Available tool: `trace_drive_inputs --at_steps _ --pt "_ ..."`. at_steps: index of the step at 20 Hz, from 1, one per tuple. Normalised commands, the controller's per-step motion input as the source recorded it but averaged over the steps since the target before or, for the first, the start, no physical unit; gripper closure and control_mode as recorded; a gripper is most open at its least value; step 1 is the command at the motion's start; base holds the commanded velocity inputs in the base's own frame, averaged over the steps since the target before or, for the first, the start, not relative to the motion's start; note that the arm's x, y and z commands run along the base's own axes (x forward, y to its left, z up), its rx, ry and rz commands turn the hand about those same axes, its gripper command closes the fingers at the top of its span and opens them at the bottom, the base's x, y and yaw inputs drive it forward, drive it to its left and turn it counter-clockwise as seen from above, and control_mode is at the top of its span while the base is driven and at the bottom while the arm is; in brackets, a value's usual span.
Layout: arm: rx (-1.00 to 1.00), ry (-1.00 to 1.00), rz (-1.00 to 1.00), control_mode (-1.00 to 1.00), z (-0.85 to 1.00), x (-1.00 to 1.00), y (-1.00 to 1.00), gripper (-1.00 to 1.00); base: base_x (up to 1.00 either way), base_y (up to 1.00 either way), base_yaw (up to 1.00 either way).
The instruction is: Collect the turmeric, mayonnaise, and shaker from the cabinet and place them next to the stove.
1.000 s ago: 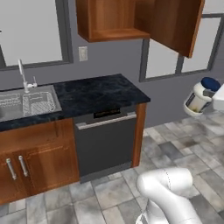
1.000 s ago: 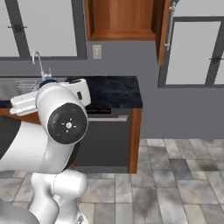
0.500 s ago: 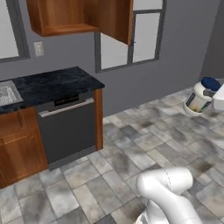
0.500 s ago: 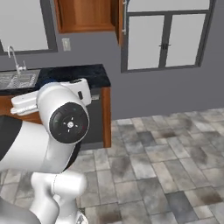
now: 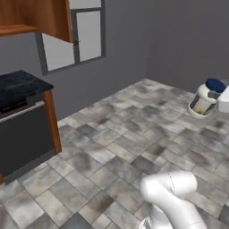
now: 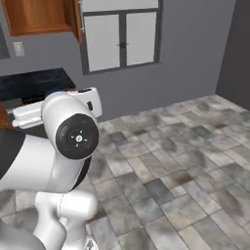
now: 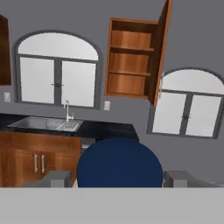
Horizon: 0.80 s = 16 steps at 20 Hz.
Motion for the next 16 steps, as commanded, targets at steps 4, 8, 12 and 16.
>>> trace_drive_inputs --at_steps 4,8,12,16 --pt "0.0 0.0 0.0 1.0 0.0 0.0 0.0 1.0 -0.44 -0.61 -0.42" --pt "0.0 0.0 0.0 1.0 0.0 0.0 0.0 1.0 -0.38 -0.73 -0.39" --pt "0.0 0.0 0.0 1.0 0.0 0.0 0.0 1.0 -0.25 -0.86 -0.36" --pt "0.0 0.0 0.0 1.0 0.0 0.0 0.0 1.0 -0.06 -0.92 -0.31"
